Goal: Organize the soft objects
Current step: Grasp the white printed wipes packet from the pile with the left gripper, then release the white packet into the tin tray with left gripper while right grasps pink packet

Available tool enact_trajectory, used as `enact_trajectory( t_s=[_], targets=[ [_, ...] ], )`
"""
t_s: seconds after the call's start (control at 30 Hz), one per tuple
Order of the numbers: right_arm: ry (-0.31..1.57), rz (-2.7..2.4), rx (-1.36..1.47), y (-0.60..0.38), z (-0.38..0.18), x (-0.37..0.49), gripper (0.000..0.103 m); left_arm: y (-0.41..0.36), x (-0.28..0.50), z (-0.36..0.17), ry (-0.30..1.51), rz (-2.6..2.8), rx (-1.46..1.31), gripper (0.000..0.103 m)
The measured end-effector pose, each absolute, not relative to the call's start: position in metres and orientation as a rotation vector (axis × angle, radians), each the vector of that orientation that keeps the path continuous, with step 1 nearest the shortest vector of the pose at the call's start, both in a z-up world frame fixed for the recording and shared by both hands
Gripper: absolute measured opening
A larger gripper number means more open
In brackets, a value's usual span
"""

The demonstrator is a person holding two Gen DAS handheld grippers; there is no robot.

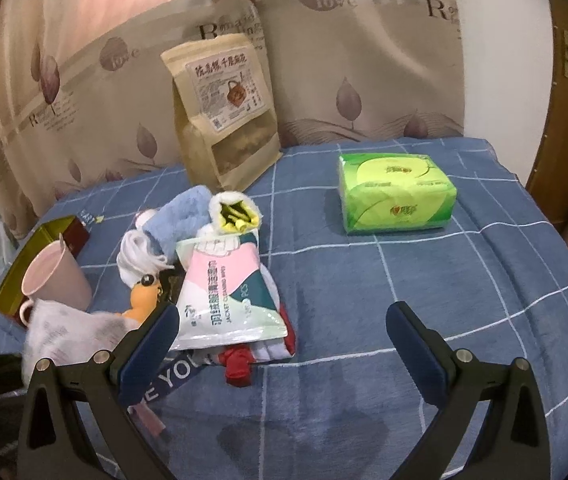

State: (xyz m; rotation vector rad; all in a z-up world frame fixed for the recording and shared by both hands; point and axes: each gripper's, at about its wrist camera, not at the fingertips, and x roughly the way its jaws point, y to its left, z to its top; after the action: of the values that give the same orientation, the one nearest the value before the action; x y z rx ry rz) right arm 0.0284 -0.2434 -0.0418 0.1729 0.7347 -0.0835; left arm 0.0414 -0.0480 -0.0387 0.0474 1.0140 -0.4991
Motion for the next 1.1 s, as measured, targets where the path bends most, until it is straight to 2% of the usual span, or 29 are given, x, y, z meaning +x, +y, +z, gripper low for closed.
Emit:
enact_trajectory(
  t_s=[0.17, 0.43, 0.57, 0.9, 1.1],
  targets=[
    [0.753, -0.070, 0.145, -0.236, -0.048, 0.032, 0.103, -0.025, 0.042, -0.026, 0.985, -0.450, 0.025, 0.011],
    [0.752, -0.056, 0.107, -0.226, -0.054, 0.034, 0.094, 0.023, 0.052, -0.011, 0.928, -0.334, 0.018, 0.011],
    [0.763, -0.043, 0.088, -0.220, -0.058, 0.041, 0.093, 0.054, 0.060, -0.006, 0.906, -0.272, 0.005, 0.011],
    [0.842, -0.008, 0.033, -0.205, -0.066, 0.093, 0.092, 0.124, 0.080, -0.001, 0.879, -0.123, -0.029, 0.011],
    [0.887, -0.023, -0.024, -0.197, -0.075, 0.121, 0.085, 0.161, 0.090, -0.002, 0.875, -0.040, -0.025, 0.011]
  ],
)
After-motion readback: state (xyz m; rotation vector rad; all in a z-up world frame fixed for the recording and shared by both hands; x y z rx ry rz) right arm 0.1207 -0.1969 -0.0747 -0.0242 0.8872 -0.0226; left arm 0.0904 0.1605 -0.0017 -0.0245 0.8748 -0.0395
